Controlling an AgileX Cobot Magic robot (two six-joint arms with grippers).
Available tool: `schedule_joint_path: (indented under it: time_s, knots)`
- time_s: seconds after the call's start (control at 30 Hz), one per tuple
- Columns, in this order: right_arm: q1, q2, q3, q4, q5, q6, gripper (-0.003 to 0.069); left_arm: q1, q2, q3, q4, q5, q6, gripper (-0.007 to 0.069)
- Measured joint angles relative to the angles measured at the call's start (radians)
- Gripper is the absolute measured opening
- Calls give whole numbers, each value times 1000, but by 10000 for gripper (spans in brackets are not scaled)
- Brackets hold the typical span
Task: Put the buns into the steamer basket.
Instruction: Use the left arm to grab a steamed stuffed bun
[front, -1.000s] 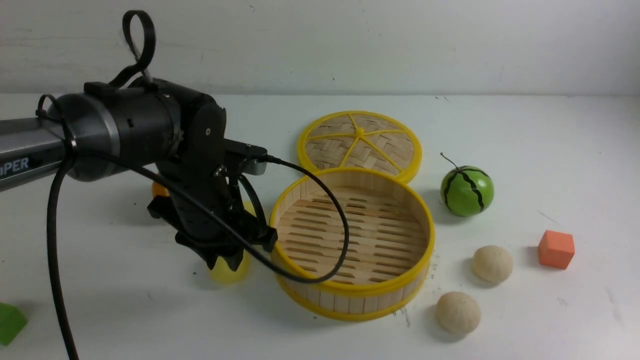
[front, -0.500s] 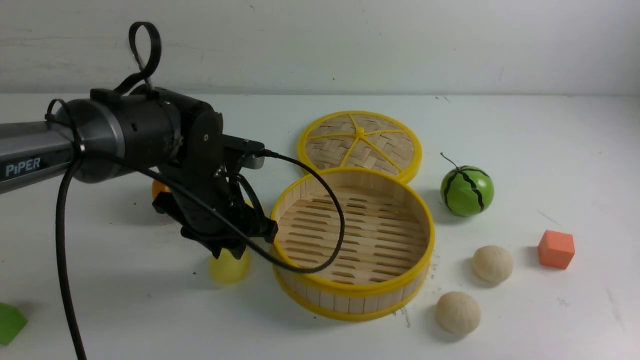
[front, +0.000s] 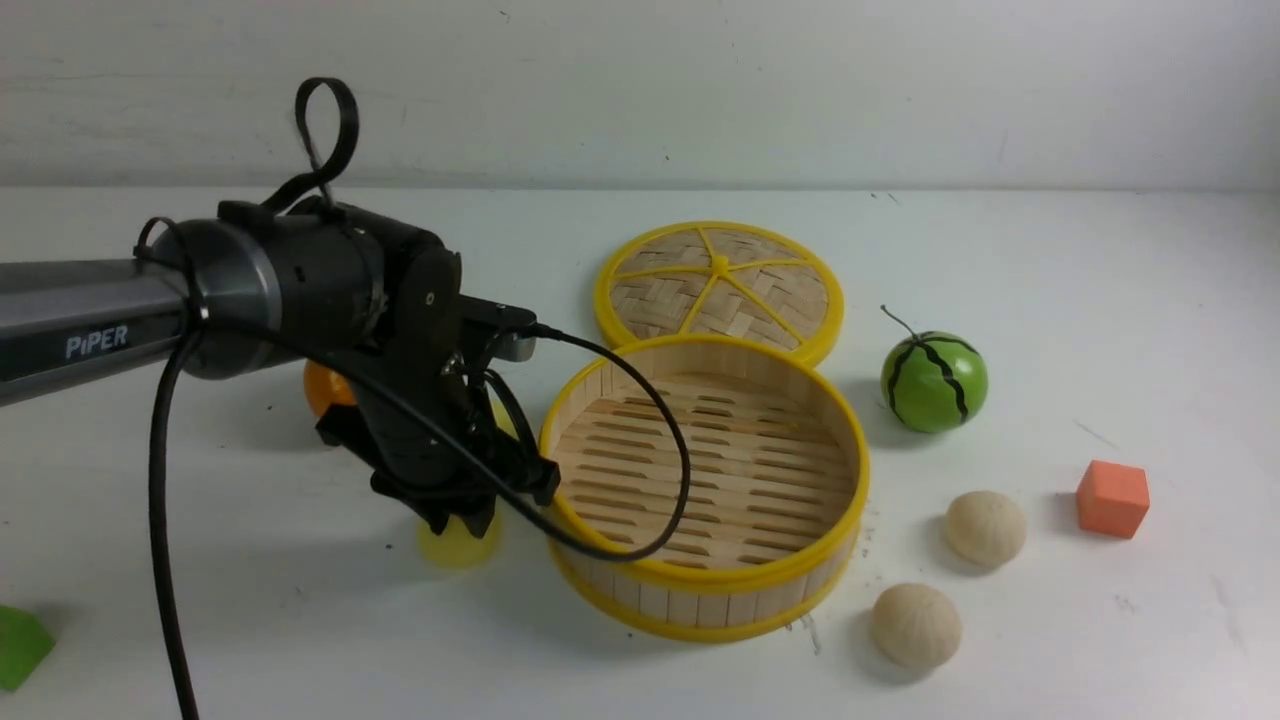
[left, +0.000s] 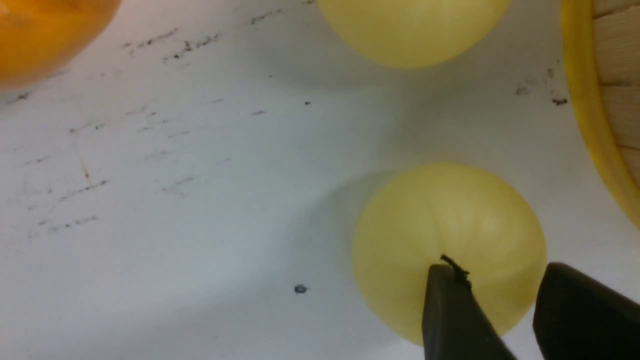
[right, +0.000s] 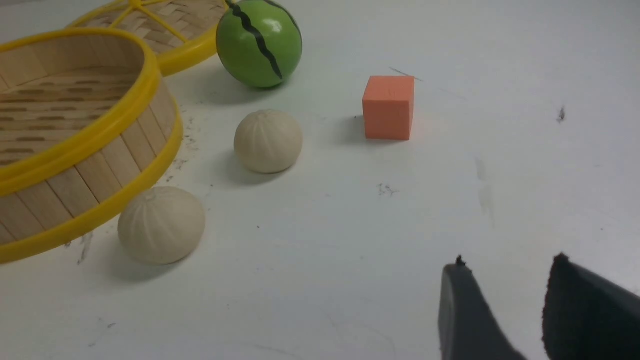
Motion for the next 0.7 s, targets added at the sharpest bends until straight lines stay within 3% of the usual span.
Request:
schedule_joint_path:
  time_s: [0.33, 0.7]
  knots:
    - [0, 0, 0, 0, 0, 1, 241, 2, -15, -76, -1, 94, -24, 231]
    - [0, 0, 0, 0, 0, 1, 241, 12, 53, -97, 7, 82, -44, 238]
